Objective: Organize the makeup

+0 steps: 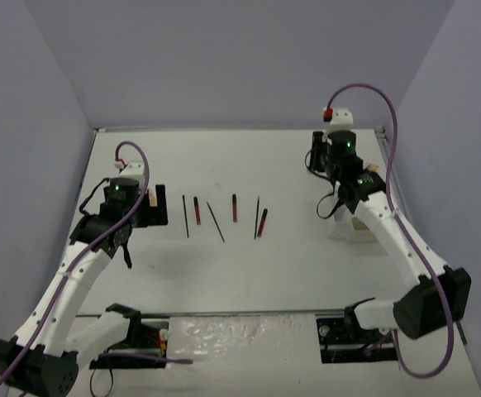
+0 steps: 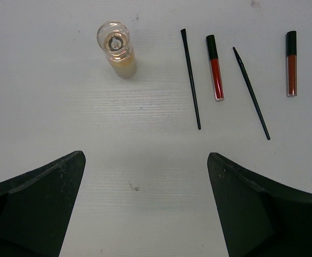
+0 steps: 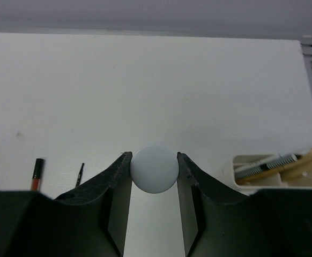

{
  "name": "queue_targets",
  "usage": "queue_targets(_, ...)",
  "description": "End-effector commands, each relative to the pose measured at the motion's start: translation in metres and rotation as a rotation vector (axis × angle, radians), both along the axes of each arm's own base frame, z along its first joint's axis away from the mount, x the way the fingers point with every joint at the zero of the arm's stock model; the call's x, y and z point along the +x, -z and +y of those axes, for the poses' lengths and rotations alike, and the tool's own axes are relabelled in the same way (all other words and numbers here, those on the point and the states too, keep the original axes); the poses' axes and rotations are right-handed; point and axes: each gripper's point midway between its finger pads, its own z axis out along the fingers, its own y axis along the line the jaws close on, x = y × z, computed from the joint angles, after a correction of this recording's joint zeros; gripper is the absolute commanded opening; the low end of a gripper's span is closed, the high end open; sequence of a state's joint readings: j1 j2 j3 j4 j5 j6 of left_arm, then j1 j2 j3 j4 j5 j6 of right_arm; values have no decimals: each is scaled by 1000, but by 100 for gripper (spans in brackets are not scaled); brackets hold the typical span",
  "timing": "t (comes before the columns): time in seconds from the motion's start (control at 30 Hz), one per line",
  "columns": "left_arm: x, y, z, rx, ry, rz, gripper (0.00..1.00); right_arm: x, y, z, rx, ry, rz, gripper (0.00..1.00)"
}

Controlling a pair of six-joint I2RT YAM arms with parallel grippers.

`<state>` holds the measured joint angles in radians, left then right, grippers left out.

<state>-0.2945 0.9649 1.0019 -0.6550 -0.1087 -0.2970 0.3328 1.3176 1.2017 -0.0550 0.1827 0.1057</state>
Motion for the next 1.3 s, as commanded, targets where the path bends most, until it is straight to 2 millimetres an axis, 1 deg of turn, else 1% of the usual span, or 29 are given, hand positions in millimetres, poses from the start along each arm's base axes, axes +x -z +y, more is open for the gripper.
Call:
queue_targets(0.0, 7, -20, -2, -36, -12, -65, 97, -29, -15, -55, 86, 211, -56, 0)
queue_targets(0.07, 7, -20, -2, -37, -12, -64, 97, -41, -10, -84, 108, 301, -59, 0)
queue_targets(0.17, 6, -21, -2, -38, -11, -65, 97, -50, -3, -108, 131, 385, -52, 0)
queue_targets(0.27, 6, -22, -2, -40, -10, -70, 97, -58, 4, -129, 143, 474, -48, 0)
queue_targets(0.37, 5, -23, -2, -41, -10, -74, 97, -63, 11, -141, 145, 529, -37, 0)
queue_targets(0.43, 5, -23, -2, -43, -10, -74, 97, -64, 16, -145, 143, 544, -27, 0)
queue_targets(0.57, 5, -23, -2, -43, -8, -75, 97, -64, 38, -152, 130, 575, 22, 0)
queue_targets(0.73, 5, -24, -2, -45, -9, -78, 97, -61, 58, -158, 118, 606, 15, 0)
queue_targets(0.8, 5, -24, -2, -44, -8, -79, 97, -55, 59, -160, 119, 611, -14, 0)
queue_targets(0.87, 5, -23, -2, -44, -9, -76, 97, -51, 64, -161, 115, 615, -27, 0)
queue_targets(0.93, 5, -23, -2, -43, -8, -76, 97, -49, 72, -163, 102, 622, -19, 0)
queue_targets(1.03, 5, -23, -2, -43, -9, -77, 97, -43, 76, -165, 99, 627, -28, 0)
queue_targets(1.27, 5, -23, -2, -42, -11, -76, 97, -30, 107, -163, 99, 612, 13, 0)
